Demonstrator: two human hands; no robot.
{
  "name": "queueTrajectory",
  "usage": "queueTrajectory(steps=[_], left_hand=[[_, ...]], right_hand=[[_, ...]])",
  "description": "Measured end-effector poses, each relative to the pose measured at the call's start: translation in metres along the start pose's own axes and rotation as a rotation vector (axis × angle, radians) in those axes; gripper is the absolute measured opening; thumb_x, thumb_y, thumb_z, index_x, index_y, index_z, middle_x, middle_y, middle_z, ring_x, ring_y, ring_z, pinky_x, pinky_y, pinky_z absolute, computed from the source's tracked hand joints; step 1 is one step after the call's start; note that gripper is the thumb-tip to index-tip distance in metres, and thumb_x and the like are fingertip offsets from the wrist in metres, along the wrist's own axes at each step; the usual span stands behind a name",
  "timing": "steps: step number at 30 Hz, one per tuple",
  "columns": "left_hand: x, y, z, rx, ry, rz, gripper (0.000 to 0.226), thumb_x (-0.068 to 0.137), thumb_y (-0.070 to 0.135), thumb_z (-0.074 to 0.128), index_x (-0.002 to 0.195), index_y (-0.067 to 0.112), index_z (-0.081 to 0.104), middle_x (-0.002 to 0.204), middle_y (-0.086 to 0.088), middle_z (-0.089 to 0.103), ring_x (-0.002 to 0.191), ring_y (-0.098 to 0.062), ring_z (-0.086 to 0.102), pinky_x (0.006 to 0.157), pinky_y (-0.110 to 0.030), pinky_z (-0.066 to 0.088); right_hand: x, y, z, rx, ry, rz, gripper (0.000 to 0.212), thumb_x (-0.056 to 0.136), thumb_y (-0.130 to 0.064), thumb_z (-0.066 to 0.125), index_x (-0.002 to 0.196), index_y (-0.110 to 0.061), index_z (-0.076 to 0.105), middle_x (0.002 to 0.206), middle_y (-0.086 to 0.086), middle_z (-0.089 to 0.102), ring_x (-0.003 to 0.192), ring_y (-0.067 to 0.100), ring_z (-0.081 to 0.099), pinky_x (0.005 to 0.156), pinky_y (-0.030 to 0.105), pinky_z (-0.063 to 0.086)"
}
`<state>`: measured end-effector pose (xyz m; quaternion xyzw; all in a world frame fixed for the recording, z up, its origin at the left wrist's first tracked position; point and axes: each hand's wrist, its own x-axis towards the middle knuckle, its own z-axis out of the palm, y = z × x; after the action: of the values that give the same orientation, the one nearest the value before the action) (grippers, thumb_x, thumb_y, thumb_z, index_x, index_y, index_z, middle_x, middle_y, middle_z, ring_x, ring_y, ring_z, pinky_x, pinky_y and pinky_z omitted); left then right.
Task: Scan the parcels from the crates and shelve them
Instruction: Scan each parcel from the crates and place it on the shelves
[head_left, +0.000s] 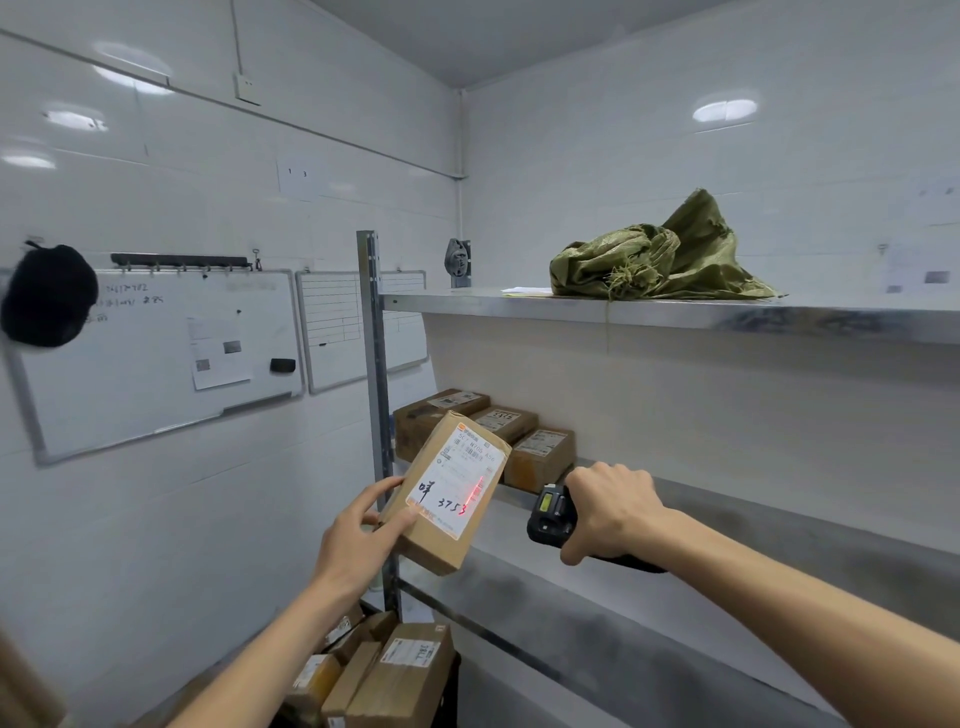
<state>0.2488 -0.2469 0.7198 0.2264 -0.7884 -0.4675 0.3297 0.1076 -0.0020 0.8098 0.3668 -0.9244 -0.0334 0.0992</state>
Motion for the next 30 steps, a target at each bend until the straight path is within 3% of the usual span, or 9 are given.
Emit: queueTrajectory(steps=[4, 10, 12, 14, 17, 21, 24, 30], left_hand=[[0.0, -0.001, -0.001, -0.006, -0.004, 0.009, 0.042, 0.091, 0.041, 0.069, 0.129, 0.046, 0.051, 0.115, -0.005, 0.063, 0.106, -0.021, 0.058, 0.08, -0.035, 0.057], [0.003, -0.002, -0.004, -0.029, -0.014, 0.018, 0.04, 0.092, 0.039, 0.069, 0.127, 0.046, 0.051, 0.113, -0.003, 0.063, 0.105, -0.019, 0.058, 0.081, -0.037, 0.058], [0.006, -0.004, -0.004, -0.04, -0.018, 0.019, 0.039, 0.092, 0.04, 0.069, 0.126, 0.048, 0.052, 0.111, -0.001, 0.063, 0.105, -0.019, 0.059, 0.083, -0.041, 0.059], [0.01, -0.007, -0.002, -0.055, -0.031, 0.012, 0.038, 0.091, 0.043, 0.069, 0.124, 0.05, 0.052, 0.11, 0.0, 0.064, 0.104, -0.018, 0.061, 0.086, -0.047, 0.06], [0.013, -0.009, 0.006, -0.132, -0.073, -0.021, 0.037, 0.091, 0.046, 0.068, 0.124, 0.051, 0.053, 0.111, -0.002, 0.066, 0.102, -0.021, 0.065, 0.085, -0.045, 0.061], [0.012, 0.0, 0.028, -0.238, -0.147, -0.074, 0.036, 0.092, 0.046, 0.065, 0.127, 0.043, 0.053, 0.109, -0.007, 0.065, 0.102, -0.023, 0.065, 0.086, -0.045, 0.061], [0.012, 0.005, 0.044, -0.32, -0.187, -0.126, 0.037, 0.091, 0.052, 0.065, 0.125, 0.043, 0.055, 0.115, -0.007, 0.064, 0.105, -0.026, 0.066, 0.083, -0.045, 0.063], [0.009, 0.007, 0.072, -0.415, -0.394, -0.185, 0.046, 0.085, 0.051, 0.071, 0.127, 0.04, 0.057, 0.123, -0.005, 0.064, 0.105, -0.03, 0.07, 0.083, -0.044, 0.063]], right_hand=[[0.002, -0.002, 0.001, -0.006, -0.001, -0.001, 0.048, 0.069, -0.048, 0.088, 0.093, -0.019, 0.057, 0.088, -0.001, 0.061, 0.079, 0.023, 0.058, 0.065, 0.032, 0.044], [0.004, -0.003, 0.001, 0.013, -0.008, 0.006, 0.049, 0.072, -0.048, 0.088, 0.096, -0.019, 0.056, 0.091, 0.0, 0.062, 0.079, 0.023, 0.057, 0.056, 0.027, 0.035], [0.006, -0.002, 0.004, 0.053, -0.016, 0.013, 0.053, 0.07, -0.051, 0.087, 0.102, -0.02, 0.059, 0.096, -0.001, 0.064, 0.083, 0.023, 0.059, 0.061, 0.029, 0.04], [0.008, -0.001, 0.009, 0.149, -0.01, 0.038, 0.058, 0.064, -0.056, 0.086, 0.105, -0.023, 0.061, 0.097, -0.003, 0.067, 0.087, 0.022, 0.062, 0.067, 0.031, 0.047], [0.007, -0.002, 0.016, 0.426, -0.028, 0.019, 0.052, 0.057, -0.061, 0.084, 0.093, -0.029, 0.062, 0.088, -0.009, 0.069, 0.084, 0.016, 0.067, 0.067, 0.033, 0.053], [-0.002, -0.012, 0.027, 0.763, 0.019, -0.057, 0.046, 0.061, -0.052, 0.088, 0.098, -0.031, 0.07, 0.085, -0.01, 0.074, 0.077, 0.006, 0.07, 0.072, 0.027, 0.06], [-0.009, -0.015, 0.032, 0.842, 0.072, -0.07, 0.051, 0.066, -0.041, 0.09, 0.113, -0.031, 0.072, 0.09, -0.015, 0.074, 0.079, 0.0, 0.07, 0.067, 0.015, 0.053], [-0.022, 0.007, 0.054, 0.884, 0.171, 0.017, 0.063, 0.061, -0.042, 0.089, 0.121, -0.035, 0.072, 0.098, -0.018, 0.077, 0.087, 0.003, 0.071, 0.081, 0.03, 0.06]])
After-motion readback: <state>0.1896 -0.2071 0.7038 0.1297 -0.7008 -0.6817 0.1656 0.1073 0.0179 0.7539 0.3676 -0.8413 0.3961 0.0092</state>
